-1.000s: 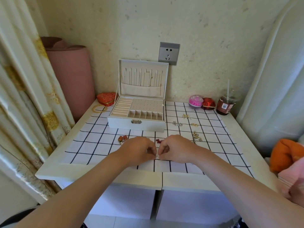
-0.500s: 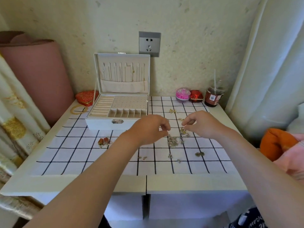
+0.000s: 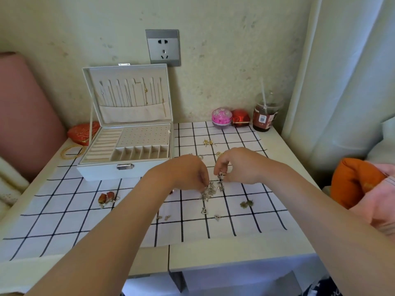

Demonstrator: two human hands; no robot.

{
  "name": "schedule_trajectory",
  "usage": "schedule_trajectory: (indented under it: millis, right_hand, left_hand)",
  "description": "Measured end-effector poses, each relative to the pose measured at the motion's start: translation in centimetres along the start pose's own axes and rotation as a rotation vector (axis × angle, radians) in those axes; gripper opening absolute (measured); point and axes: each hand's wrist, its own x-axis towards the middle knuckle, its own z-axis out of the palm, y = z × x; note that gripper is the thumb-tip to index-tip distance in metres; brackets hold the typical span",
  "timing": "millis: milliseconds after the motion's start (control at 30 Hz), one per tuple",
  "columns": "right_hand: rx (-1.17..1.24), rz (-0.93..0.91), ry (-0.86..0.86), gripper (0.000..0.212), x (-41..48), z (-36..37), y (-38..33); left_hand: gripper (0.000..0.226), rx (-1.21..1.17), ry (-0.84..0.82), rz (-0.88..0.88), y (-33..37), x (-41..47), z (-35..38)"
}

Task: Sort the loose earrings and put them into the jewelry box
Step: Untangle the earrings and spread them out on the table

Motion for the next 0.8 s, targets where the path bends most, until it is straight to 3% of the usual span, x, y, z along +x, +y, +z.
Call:
schedule_trajectory:
  millis: [133, 267, 367, 533, 667, 800]
  right_hand:
    - [-0.050, -0.039, -0.043, 0.029, 0.2, -0.2, -0.4]
    - [-0.079, -0.042, -0.047, 0.014, 0.5, 0.1, -0.5]
    - [0.084, -0.028, 0.015, 0.008, 0.6, 0.0, -0.3]
    - [0.512, 0.068, 0.272, 0.007, 0.7, -0.7, -0.4]
    - [0.741, 0.116, 0.204, 0.009, 0.5, -0.6, -0.9]
    - [0.689, 0.122, 0.162, 0.008, 0.7, -0.1, -1.2]
  left_hand:
    - [0.021, -0.005, -0.027, 0.012, -0.5, -0.3, -0.1]
    - [0.021, -0.036, 0.029, 0.003, -1.4, -0.1, 0.1]
    - [0.020, -0.112, 0.163, 0.015, -1.6, 0.0, 0.2]
    - [0.023, -0.378, 0.370, 0.073, -0.9, -0.1, -0.4]
    - [0.019, -0.450, 0.486, 0.104, -0.7, -0.1, -0.6]
    - [0.017, -0.411, 0.449, 0.083, -1.3, -0.6, -0.9]
